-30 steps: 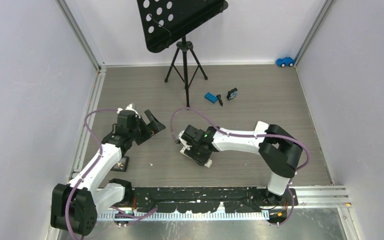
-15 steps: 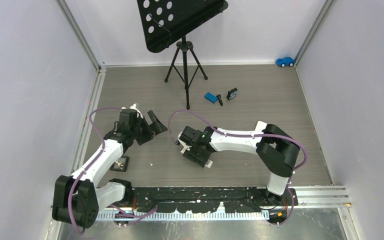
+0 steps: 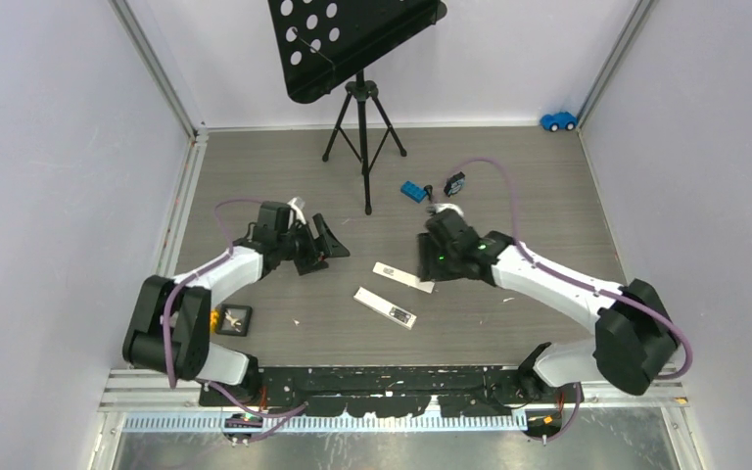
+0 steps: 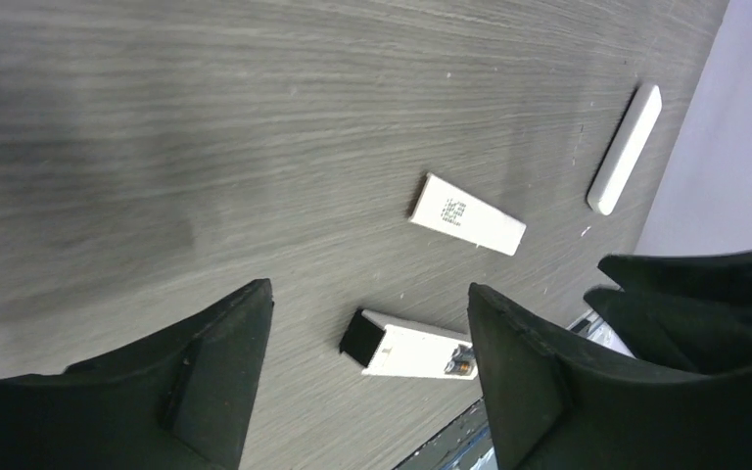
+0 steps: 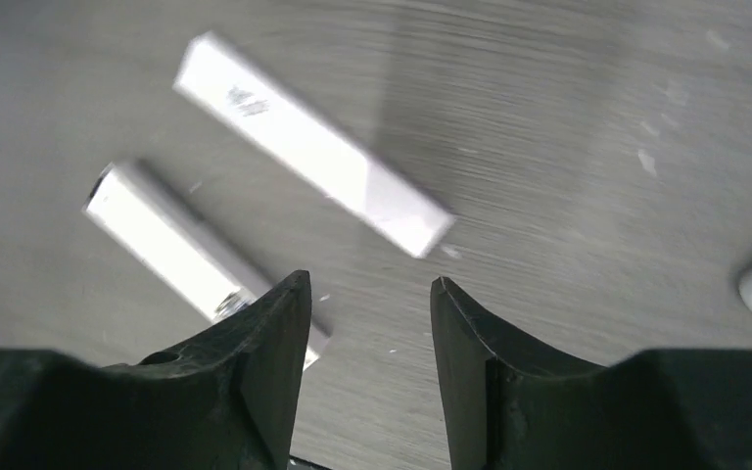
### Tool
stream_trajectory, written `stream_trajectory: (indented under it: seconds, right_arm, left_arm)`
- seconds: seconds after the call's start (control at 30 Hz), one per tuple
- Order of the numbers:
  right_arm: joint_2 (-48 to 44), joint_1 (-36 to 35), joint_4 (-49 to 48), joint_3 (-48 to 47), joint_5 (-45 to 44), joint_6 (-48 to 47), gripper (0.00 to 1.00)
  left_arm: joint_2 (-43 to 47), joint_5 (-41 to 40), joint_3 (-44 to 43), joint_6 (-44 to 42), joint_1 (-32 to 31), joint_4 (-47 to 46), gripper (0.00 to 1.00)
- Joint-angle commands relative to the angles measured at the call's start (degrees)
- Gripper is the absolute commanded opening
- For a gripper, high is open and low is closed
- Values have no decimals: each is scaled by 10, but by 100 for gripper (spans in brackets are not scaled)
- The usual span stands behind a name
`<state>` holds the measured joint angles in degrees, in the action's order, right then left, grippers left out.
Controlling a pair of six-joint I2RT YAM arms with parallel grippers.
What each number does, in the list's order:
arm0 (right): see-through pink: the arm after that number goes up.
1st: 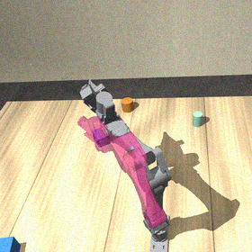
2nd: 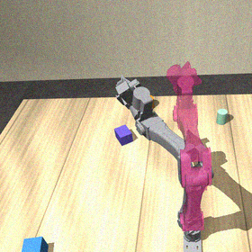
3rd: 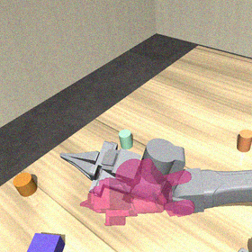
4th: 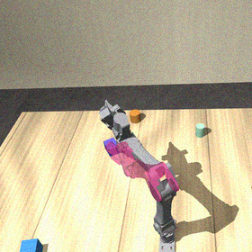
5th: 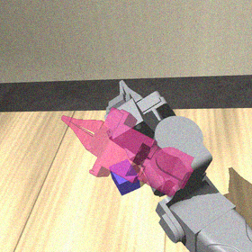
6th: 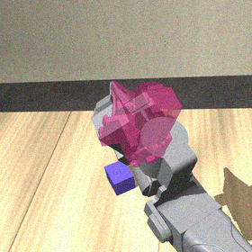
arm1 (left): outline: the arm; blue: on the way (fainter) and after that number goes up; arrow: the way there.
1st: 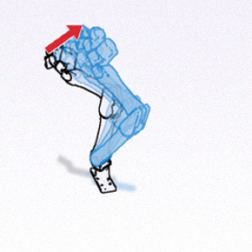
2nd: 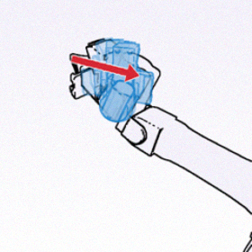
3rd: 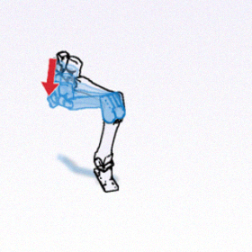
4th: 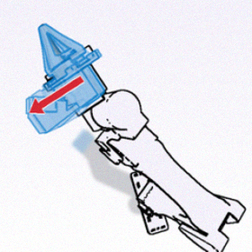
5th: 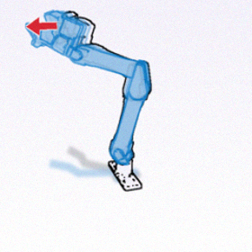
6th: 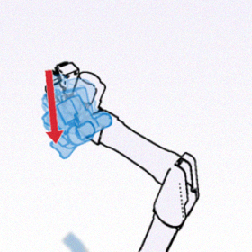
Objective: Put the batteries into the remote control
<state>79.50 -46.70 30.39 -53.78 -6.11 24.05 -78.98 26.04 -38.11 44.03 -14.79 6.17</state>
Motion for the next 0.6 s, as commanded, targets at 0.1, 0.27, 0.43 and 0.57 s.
stream_trajectory:
  seconds: [0.1,0.27,0.43,0.57]
  right_arm:
    - [-72,91,-36,132,13,299,52]
    - [-62,107,-101,176,35,361,44]
    - [-38,112,-141,187,29,390,39]
    - [-23,113,-147,183,3,390,38]
  left_arm:
    - [-94,7,-70,19,-56,-90,66]
    - [-152,6,-90,27,-69,-113,60]
    - [-194,33,-113,41,-79,-122,54]
    - [-207,32,-121,44,-87,-101,50]
